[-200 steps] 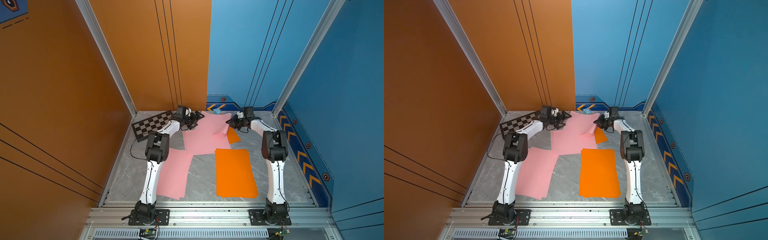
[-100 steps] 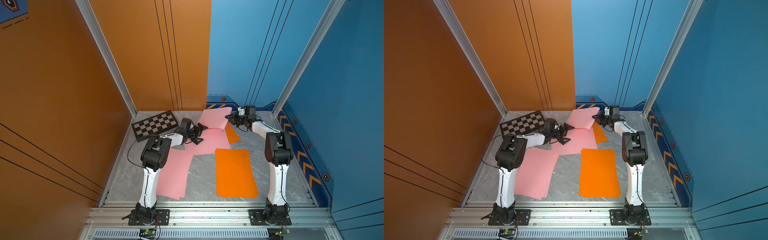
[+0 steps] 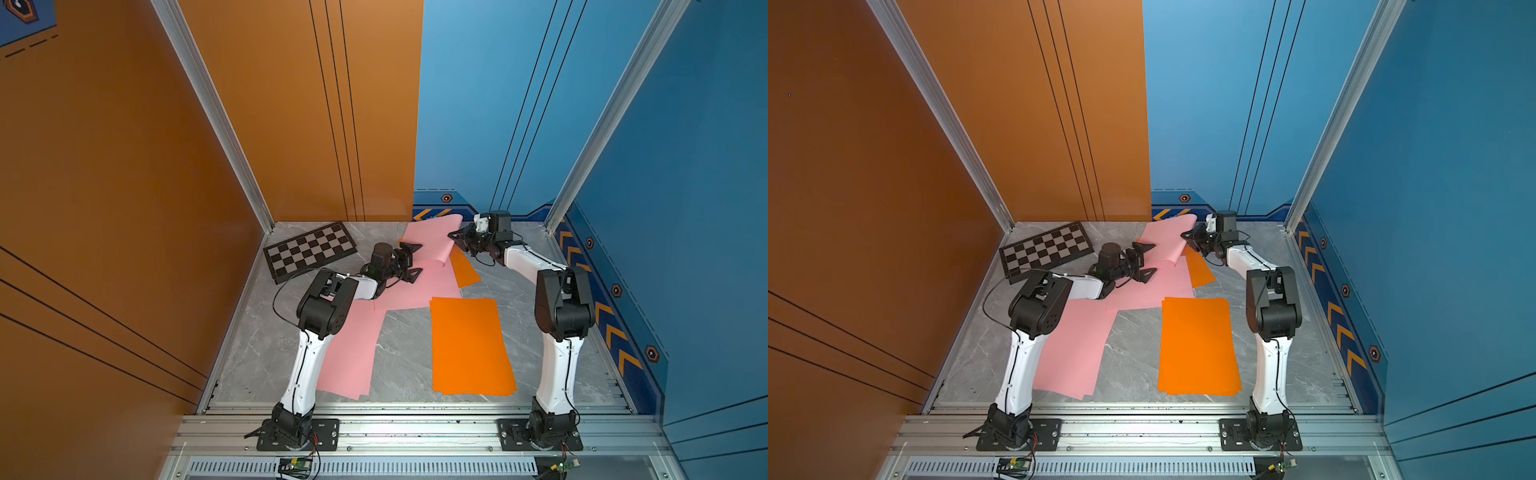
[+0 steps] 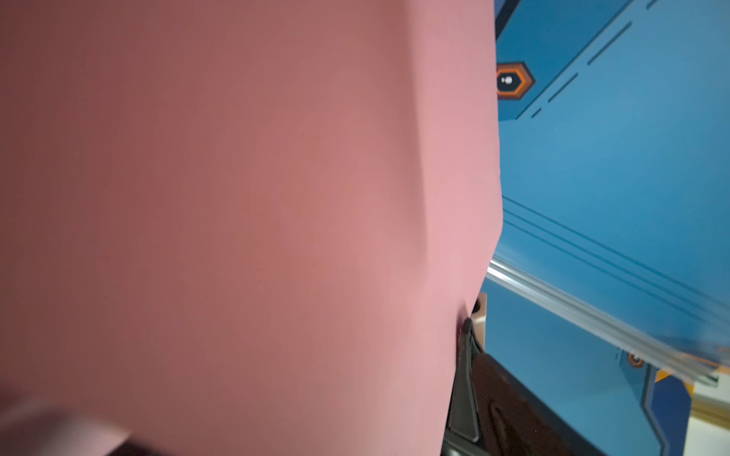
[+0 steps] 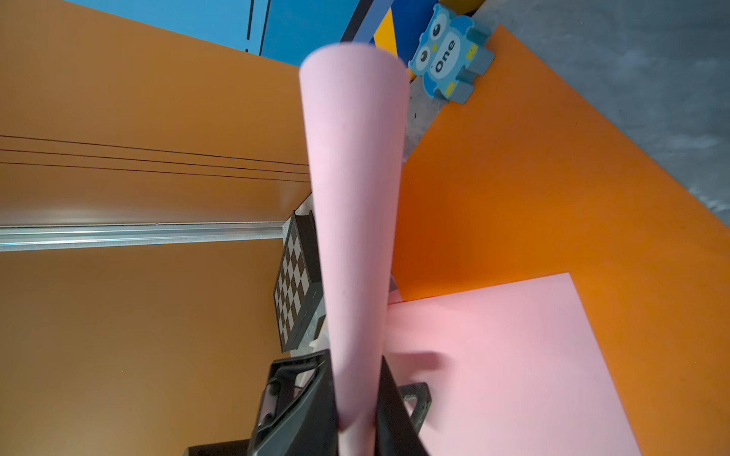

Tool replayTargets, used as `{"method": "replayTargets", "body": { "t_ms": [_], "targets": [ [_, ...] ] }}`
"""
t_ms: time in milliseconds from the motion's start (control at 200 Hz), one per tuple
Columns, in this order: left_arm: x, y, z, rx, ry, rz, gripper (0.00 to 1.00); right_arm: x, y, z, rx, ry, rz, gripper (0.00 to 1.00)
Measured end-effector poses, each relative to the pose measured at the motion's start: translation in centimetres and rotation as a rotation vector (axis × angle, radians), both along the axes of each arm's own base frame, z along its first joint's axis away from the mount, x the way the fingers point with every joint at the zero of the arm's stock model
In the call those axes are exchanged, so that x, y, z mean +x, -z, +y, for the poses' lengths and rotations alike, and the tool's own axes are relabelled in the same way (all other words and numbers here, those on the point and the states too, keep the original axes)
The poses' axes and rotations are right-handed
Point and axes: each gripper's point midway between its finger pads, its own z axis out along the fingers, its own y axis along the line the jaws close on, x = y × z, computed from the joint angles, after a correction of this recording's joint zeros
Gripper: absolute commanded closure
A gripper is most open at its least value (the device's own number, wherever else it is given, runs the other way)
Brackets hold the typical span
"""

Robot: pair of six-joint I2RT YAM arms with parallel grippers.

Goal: Sort the scattered colored papers by color
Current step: Pick up the colored paper.

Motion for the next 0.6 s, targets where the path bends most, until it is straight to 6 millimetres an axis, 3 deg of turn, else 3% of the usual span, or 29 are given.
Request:
{"method": "replayTargets", "body": {
  "t_ms": [205, 410, 500, 601],
  "targets": [
    [0.8, -0.7, 0.8, -0.071, -0.087, 0.000, 0.67, -0.5, 0.3, -0.2, -0.032, 0.007, -0.007, 0.84],
    [1.1, -1.7, 0.9, -0.114, -0.101, -0.015, 1.00, -1.3, -0.1, -0.6, -0.066, 0.013, -0.022, 0.82],
    [1.1, -1.9, 0.9, -0.114, -0.101, -0.025, 1.00, -1.6, 0.0, -0.7, -0.077, 0.013, -0.019, 0.65],
    [1.1, -1.9, 0.9, -0.109, -0.100, -0.031, 1.00, -1.9, 0.4, -0.8, -0.094, 0.006, -0.016, 0.37]
  ]
}}
